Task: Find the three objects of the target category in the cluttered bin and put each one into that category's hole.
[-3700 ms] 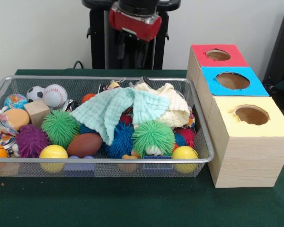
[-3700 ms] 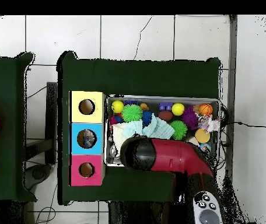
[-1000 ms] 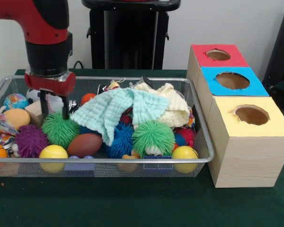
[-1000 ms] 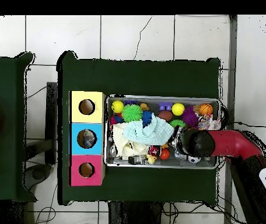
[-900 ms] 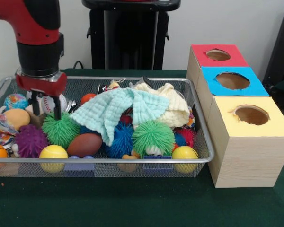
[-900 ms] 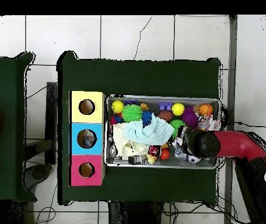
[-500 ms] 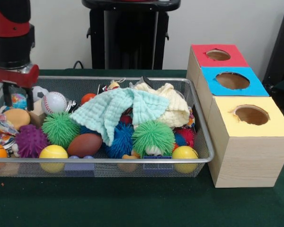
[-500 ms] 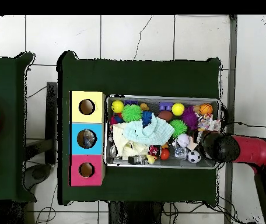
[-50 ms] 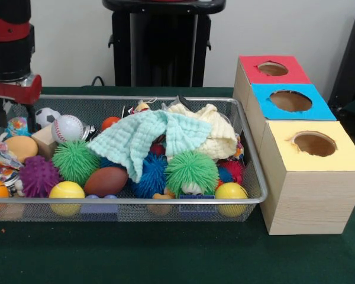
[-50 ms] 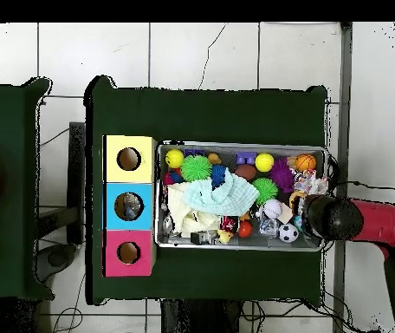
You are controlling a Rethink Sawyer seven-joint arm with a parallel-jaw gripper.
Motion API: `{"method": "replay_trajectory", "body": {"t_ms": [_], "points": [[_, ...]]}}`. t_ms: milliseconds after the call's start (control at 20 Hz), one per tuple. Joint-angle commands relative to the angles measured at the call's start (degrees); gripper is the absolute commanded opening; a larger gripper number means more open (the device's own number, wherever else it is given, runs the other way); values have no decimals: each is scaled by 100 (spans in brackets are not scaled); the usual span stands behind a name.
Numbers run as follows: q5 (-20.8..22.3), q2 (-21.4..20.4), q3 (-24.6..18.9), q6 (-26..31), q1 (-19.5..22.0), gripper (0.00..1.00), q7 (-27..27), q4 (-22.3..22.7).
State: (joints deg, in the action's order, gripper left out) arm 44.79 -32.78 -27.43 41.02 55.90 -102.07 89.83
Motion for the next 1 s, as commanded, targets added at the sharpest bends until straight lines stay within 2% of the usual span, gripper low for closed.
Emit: {"method": "replay_trajectory", "body": {"t_ms": [50,350,500,700,1000], "points": [[325,435,38,-296,-446,100,346,117],[473,626,393,-489,-851,100,-95,-2],[628,767,633,-352,-1049,100,-41,-208],[710,1069,786,-578,-1037,100,-28,-343],[643,1043,980,-792,-1158,100,-337,-216]]}}
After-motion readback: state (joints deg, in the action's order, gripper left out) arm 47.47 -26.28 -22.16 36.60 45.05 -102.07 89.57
